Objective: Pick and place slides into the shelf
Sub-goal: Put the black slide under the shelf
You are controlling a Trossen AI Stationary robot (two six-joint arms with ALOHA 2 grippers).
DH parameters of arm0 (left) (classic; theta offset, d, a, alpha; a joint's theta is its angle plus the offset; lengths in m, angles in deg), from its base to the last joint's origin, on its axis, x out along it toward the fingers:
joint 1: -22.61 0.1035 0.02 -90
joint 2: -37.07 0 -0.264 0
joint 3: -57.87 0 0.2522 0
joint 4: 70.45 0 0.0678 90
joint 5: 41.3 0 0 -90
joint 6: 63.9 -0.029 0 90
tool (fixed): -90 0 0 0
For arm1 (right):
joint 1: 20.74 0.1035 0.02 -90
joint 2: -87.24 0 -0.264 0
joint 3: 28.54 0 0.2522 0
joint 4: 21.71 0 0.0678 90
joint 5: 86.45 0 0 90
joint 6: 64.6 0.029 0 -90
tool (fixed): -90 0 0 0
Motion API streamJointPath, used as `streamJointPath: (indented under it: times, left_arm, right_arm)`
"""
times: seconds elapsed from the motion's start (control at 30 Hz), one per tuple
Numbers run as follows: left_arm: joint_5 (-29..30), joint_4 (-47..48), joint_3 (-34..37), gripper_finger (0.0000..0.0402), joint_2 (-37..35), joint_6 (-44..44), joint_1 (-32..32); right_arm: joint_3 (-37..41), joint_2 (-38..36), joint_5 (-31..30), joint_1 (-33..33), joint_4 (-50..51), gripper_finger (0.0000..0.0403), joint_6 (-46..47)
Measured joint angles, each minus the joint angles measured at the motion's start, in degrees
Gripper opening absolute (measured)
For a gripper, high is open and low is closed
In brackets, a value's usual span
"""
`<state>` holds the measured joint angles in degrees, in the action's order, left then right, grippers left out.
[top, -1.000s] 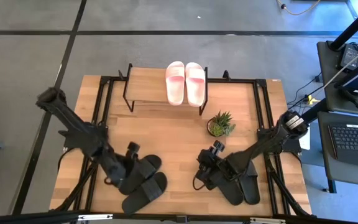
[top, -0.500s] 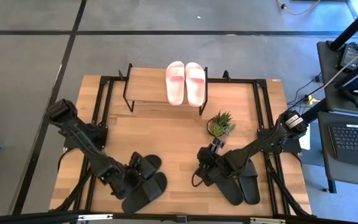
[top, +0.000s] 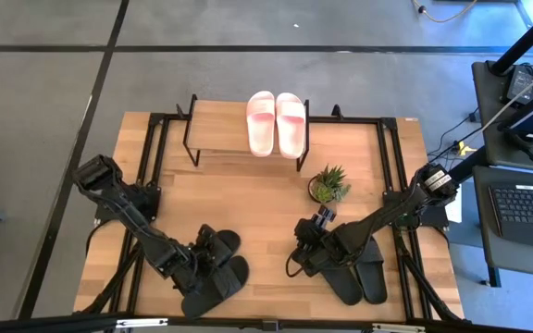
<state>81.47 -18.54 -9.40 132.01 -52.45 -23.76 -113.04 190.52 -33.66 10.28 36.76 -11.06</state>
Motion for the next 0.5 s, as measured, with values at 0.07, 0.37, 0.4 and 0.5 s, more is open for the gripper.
streamJointPath:
  times: [0.07,0.37,0.4,0.5]
  left_arm:
    - [0.2,0.1,0.0,0.0143,0.0,0.1,0.1]
    - [-0.3,1.0,0.0,0.001,-0.6,10.2,2.6]
    - [-0.6,1.7,-0.1,0.001,-1.1,11.7,3.1]
    - [-1.3,4.8,0.0,0.0015,-3.1,15.4,5.0]
  right_arm:
    - [0.0,0.0,0.1,0.0,0.0,0.0206,0.0]
    - [0.0,0.0,2.6,0.0,0.0,0.0206,0.4]
    - [0.0,0.0,2.6,0.0,0.0,0.0206,0.4]
    - [0.0,0.0,2.6,0.0,0.0,0.0206,0.3]
